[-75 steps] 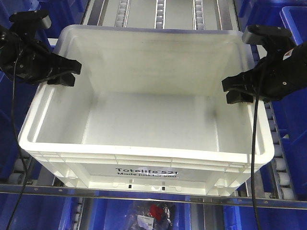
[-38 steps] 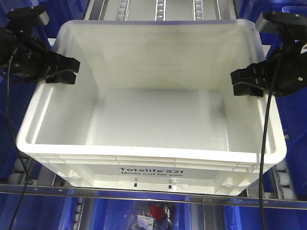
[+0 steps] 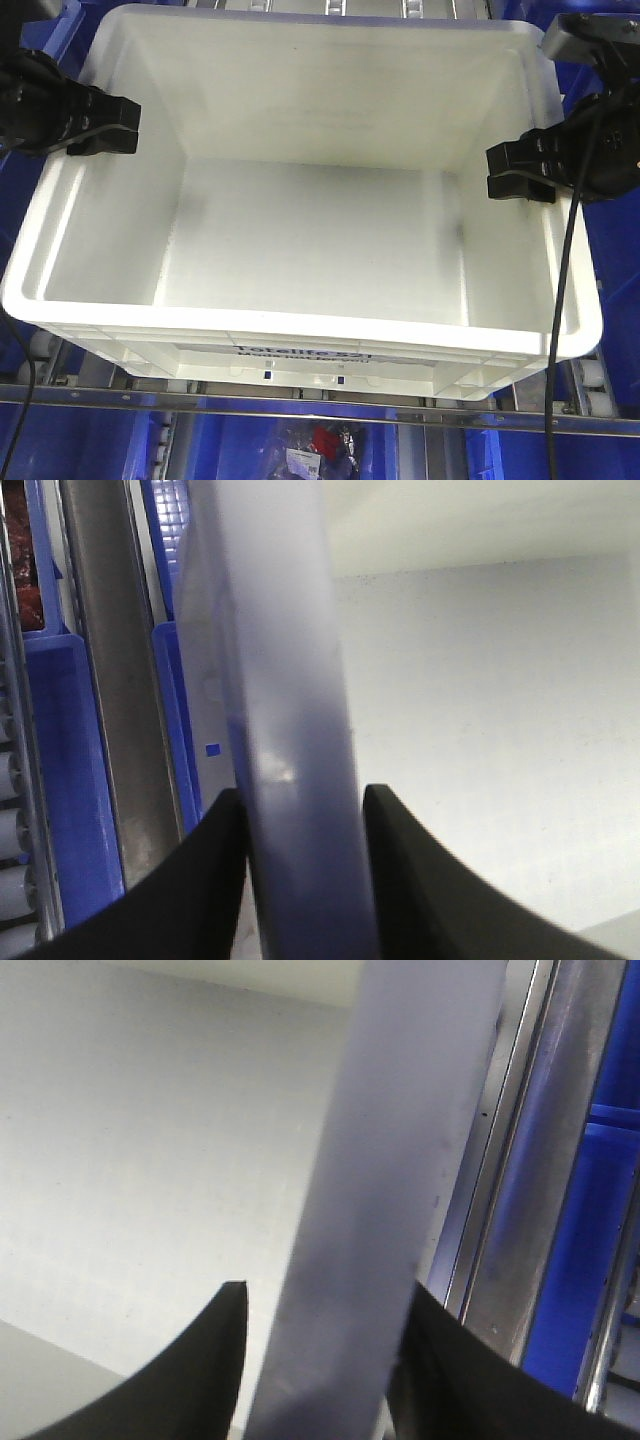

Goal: Move bin from left to right shelf
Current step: 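Pull the gripped tote off the shelf toward the robot with both grippers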

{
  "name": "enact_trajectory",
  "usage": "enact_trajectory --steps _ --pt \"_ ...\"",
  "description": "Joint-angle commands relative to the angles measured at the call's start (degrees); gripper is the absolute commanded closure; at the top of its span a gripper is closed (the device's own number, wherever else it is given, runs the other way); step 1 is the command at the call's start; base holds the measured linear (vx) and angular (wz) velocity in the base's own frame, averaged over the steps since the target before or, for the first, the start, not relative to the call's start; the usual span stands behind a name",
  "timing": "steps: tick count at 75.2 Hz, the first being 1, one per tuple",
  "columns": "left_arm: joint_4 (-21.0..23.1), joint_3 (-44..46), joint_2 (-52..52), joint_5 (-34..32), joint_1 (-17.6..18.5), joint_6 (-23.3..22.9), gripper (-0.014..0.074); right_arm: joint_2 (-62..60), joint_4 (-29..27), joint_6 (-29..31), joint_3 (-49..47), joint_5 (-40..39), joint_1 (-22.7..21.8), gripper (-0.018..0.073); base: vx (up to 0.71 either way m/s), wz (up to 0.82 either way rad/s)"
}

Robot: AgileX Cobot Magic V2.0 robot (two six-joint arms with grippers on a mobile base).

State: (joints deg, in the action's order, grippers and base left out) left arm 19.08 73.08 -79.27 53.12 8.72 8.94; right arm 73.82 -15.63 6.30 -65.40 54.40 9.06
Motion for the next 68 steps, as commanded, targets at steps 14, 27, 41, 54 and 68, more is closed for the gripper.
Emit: enact_trajectory --steps 14,27,41,54,68 --pt "4.7 2.3 3.5 -2.6 0.5 3.0 0.0596 -3.2 0.0 0.4 -2.1 -4.8 -0.2 0.0564 0.0 0.0" --pt "4.7 2.3 3.5 -2.3 0.5 3.0 0.0596 -3.2 0.0 0.4 -2.0 -4.8 -0.2 0.0564 0.0 0.0" --pt "4.6 2.3 3.5 -2.4 0.5 3.0 0.0596 -3.2 0.0 0.4 -2.0 -5.1 -0.2 0.0564 0.0 0.0" --pt "4.6 2.3 3.5 -2.6 0.5 3.0 0.0596 -3.2 0.0 0.4 -2.0 -5.2 -0.2 0.0564 0.0 0.0" --pt "4.6 2.3 3.5 -2.6 0.5 3.0 0.0594 -3.2 0.0 0.4 -2.0 -5.2 -0.2 0.0564 0.0 0.0"
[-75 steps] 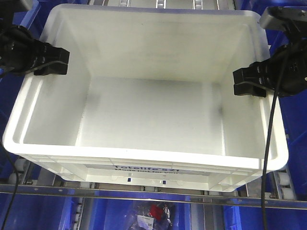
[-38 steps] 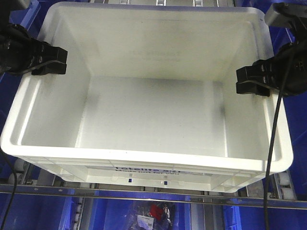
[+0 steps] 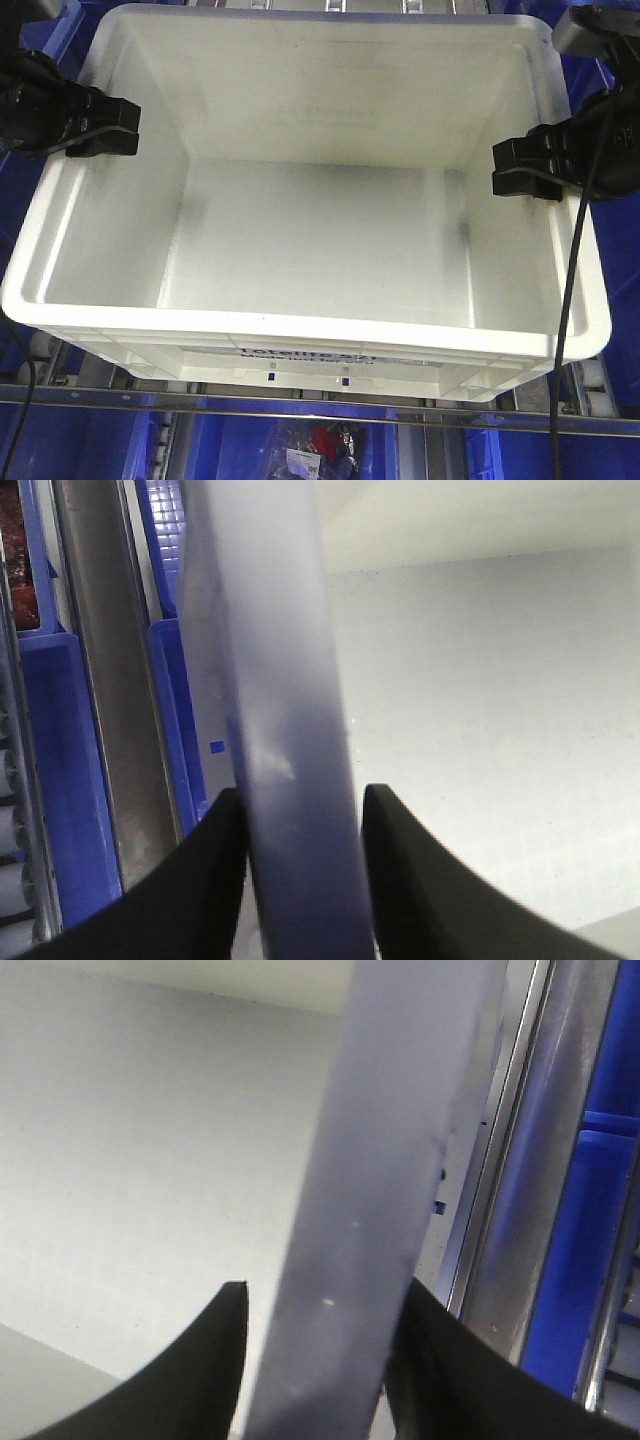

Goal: Move bin from left to right shelf
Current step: 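Pull the gripped tote off the shelf toward the robot with both grippers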

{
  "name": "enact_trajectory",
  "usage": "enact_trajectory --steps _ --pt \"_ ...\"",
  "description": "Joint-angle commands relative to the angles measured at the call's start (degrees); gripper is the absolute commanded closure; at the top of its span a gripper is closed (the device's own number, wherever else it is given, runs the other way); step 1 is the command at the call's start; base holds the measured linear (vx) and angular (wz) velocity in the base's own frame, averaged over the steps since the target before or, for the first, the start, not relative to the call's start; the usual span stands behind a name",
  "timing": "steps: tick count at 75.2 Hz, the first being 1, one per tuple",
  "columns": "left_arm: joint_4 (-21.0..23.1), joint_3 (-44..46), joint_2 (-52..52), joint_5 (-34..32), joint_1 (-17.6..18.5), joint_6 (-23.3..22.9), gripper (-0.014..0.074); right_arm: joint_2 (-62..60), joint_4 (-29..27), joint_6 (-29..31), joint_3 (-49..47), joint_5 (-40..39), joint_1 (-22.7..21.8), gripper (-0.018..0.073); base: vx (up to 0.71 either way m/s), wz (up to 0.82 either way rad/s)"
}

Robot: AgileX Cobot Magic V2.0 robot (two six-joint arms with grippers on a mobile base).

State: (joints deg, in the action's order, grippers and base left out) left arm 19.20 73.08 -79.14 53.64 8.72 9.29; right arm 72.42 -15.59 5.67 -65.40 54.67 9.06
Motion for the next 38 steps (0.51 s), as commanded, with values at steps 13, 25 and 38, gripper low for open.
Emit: enact_trajectory --steps 13,25,38 --pt "4.5 2.3 3.4 -3.1 0.5 2.7 0.0594 -1.8 0.0 1.0 -2.0 -5.5 -0.2 0.0564 0.0 0.0" --pt "4.5 2.3 3.4 -3.1 0.5 2.7 0.0594 -1.8 0.0 1.0 -2.0 -5.5 -0.2 0.0564 0.0 0.0" --pt "4.5 2.3 3.4 -3.1 0.5 2.7 0.0594 -1.8 0.0 1.0 -2.0 -5.5 -0.2 0.0564 0.0 0.0"
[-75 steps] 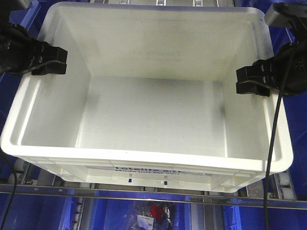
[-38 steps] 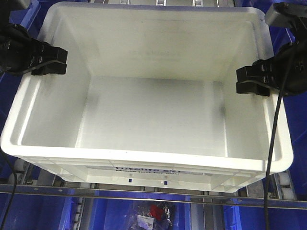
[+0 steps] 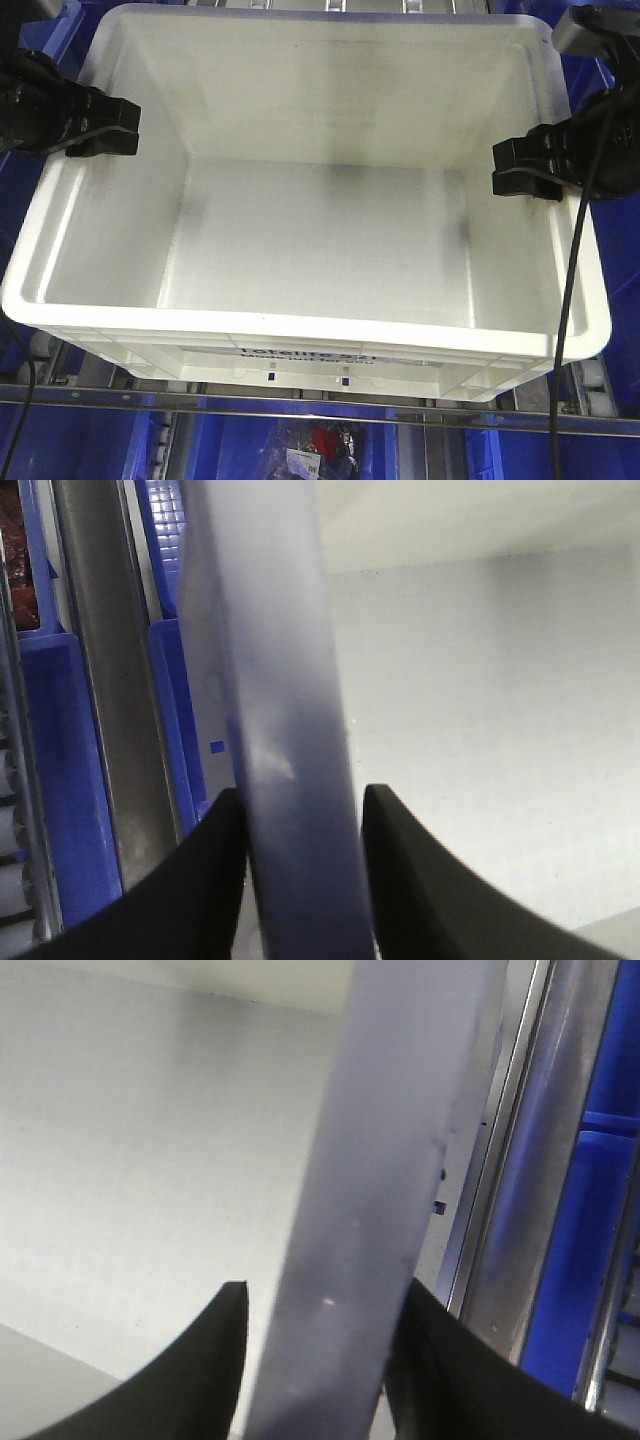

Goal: Move bin from left to right shelf
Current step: 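Pull the gripped tote off the shelf toward the robot with both grippers, then hold the tote with both grippers while the base drives away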

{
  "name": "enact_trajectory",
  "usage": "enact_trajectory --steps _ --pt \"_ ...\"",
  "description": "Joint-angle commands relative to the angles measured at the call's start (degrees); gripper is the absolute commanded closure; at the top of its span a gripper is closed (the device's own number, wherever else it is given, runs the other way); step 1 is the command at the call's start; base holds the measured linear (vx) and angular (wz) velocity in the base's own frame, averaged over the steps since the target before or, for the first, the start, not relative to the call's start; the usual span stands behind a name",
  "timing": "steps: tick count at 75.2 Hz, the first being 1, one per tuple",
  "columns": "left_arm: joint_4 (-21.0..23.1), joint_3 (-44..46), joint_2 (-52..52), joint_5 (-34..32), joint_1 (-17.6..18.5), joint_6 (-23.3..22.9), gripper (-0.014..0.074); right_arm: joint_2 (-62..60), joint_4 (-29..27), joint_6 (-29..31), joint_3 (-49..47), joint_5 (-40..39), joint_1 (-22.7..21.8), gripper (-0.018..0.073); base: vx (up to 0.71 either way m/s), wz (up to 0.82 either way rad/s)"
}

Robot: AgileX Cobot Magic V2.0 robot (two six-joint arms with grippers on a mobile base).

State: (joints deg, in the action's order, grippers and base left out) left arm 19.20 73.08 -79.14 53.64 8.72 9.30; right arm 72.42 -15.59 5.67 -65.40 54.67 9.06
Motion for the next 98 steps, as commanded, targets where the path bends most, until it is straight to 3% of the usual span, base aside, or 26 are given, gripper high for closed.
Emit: enact_trajectory --steps 1,98 --pt "4.5 2.3 3.4 -3.1 0.5 2.7 0.0594 -1.8 0.0 1.0 -2.0 -5.5 -0.2 0.0564 0.0 0.0" --pt "4.5 2.3 3.4 -3.1 0.5 2.7 0.0594 -1.8 0.0 1.0 -2.0 -5.5 -0.2 0.0564 -0.04 -0.02"
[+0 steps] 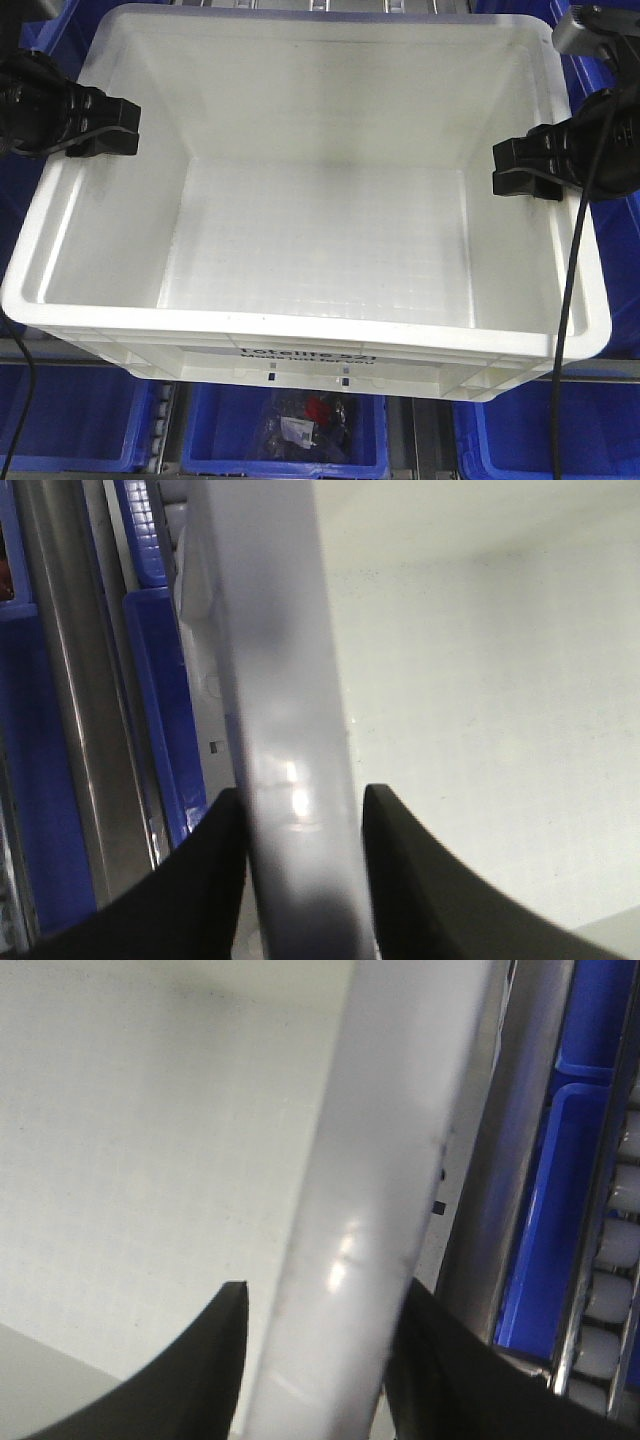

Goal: Move bin from left to right shelf
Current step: 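Hold the tote with both grippers while the base drives away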

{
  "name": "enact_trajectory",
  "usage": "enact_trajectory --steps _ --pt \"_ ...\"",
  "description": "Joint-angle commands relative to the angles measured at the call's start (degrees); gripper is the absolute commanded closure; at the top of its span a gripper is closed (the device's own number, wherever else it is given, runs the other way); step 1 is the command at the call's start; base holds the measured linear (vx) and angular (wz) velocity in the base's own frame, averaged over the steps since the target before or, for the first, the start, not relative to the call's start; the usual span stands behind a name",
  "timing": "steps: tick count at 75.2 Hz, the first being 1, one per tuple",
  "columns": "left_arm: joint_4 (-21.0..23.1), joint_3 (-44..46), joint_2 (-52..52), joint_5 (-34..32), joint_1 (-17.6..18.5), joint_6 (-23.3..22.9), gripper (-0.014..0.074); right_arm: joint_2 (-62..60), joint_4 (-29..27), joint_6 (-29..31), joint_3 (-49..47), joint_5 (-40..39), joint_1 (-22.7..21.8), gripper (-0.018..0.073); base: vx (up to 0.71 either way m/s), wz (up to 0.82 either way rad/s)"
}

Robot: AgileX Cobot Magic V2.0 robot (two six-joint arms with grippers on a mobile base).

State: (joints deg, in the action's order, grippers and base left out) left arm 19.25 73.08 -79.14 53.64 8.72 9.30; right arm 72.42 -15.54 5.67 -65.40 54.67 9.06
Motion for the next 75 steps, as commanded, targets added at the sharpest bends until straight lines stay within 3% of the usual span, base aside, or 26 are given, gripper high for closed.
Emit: enact_trajectory --steps 1,75 --pt "4.5 2.3 3.4 -3.1 0.5 2.7 0.0594 -1.8 -0.1 1.0 -2.0 -5.5 -0.2 0.0564 -0.12 0.06" --pt "4.5 2.3 3.4 -3.1 0.5 2.7 0.0594 -1.8 -0.1 1.0 -2.0 -5.5 -0.2 0.0564 -0.11 -0.09"
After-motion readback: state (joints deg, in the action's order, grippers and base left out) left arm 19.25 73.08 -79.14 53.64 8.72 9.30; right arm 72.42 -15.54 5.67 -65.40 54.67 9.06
